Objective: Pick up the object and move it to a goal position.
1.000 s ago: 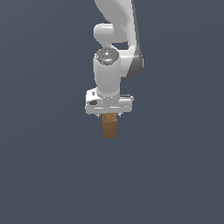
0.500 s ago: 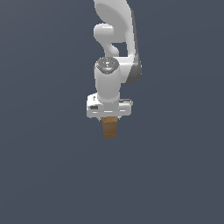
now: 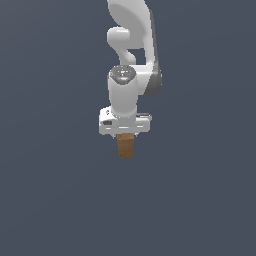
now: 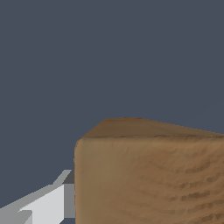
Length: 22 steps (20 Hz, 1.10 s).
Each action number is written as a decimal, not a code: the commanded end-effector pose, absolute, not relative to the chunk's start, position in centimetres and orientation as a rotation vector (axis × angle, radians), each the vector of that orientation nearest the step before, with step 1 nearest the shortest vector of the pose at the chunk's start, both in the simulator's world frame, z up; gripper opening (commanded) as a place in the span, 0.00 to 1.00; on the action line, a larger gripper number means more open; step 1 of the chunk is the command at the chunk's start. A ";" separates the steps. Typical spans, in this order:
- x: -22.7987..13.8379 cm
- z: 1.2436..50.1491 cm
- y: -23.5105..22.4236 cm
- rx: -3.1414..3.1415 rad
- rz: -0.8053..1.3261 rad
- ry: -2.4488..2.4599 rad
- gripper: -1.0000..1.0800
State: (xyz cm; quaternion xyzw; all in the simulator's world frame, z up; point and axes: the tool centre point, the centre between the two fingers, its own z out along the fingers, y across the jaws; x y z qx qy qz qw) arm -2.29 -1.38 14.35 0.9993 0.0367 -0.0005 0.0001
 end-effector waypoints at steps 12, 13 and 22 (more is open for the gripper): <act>-4.0 18.3 1.1 3.139 -0.001 0.116 0.00; -4.3 18.9 1.5 3.139 -0.001 0.116 0.00; -7.7 26.9 6.5 3.136 0.000 0.116 0.00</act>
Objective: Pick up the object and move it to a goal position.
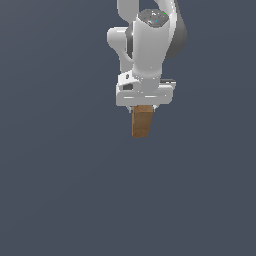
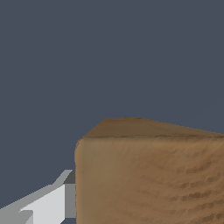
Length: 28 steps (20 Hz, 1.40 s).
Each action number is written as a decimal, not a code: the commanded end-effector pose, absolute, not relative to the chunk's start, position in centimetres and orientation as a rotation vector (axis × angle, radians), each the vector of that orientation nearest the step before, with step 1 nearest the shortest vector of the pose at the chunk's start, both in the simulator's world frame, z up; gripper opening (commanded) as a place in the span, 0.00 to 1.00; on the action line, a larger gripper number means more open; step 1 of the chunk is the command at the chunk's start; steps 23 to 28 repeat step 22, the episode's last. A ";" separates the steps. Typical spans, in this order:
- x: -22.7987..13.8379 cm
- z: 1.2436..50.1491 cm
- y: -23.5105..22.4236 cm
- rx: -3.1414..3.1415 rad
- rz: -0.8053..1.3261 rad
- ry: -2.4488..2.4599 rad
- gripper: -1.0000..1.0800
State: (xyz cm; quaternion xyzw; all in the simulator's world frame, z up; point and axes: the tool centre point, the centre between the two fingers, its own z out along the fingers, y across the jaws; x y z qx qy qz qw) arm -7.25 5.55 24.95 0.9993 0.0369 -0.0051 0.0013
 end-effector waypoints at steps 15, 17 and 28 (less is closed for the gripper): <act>-11.9 37.9 13.5 3.138 0.000 0.117 0.00; -12.1 38.5 13.9 3.138 0.000 0.117 0.00; -12.2 39.1 14.3 3.139 0.000 0.116 0.00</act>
